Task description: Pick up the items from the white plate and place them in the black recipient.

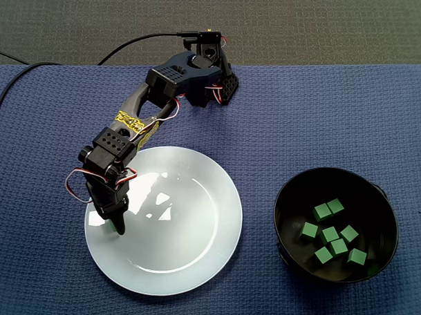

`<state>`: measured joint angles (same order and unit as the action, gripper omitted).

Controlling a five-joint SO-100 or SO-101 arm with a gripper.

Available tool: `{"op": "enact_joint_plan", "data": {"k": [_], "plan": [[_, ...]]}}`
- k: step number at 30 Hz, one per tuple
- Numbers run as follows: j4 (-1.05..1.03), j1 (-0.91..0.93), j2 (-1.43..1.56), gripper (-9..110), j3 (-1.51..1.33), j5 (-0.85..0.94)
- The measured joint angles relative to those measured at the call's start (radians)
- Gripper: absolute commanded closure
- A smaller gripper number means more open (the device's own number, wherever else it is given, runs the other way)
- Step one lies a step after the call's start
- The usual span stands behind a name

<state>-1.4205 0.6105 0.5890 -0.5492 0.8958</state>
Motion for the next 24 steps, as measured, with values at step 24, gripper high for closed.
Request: {"op": "enact_joint_plan", "data": {"k": [24], "plan": [[0.123,0.052,0.692,102,-0.278,-0.416]]}}
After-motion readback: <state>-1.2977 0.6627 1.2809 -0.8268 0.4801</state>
